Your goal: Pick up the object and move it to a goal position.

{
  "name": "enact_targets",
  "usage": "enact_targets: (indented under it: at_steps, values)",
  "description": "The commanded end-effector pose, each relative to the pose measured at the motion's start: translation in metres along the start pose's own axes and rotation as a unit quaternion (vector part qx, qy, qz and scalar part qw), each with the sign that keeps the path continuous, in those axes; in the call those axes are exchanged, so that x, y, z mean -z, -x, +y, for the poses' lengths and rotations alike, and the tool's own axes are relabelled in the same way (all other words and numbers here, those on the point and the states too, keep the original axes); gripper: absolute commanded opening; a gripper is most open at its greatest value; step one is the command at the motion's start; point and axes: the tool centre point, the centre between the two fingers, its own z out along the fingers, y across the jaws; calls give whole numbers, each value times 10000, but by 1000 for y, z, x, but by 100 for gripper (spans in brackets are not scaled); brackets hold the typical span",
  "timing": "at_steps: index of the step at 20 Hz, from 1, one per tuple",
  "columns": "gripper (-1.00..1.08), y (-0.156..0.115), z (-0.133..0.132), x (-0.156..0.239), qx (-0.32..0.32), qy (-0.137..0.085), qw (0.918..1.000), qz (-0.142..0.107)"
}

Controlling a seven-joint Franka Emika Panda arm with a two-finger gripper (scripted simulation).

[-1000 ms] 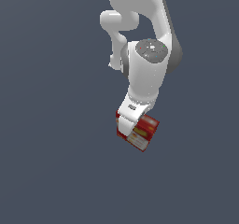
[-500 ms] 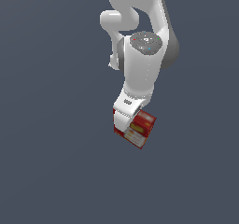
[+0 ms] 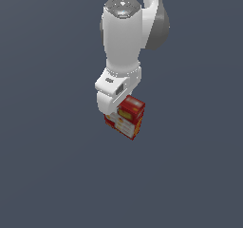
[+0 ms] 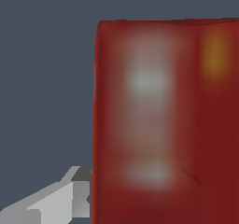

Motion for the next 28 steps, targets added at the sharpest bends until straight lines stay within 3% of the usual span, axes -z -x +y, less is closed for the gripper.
enact_targets:
  at_steps: [1, 19, 28]
  values:
    - [-100, 24, 1, 20, -5, 8, 10000, 11]
    - [-100, 198, 6, 163, -3, 5, 10000, 20]
    - [-100, 247, 12, 203, -3, 10, 10000, 7]
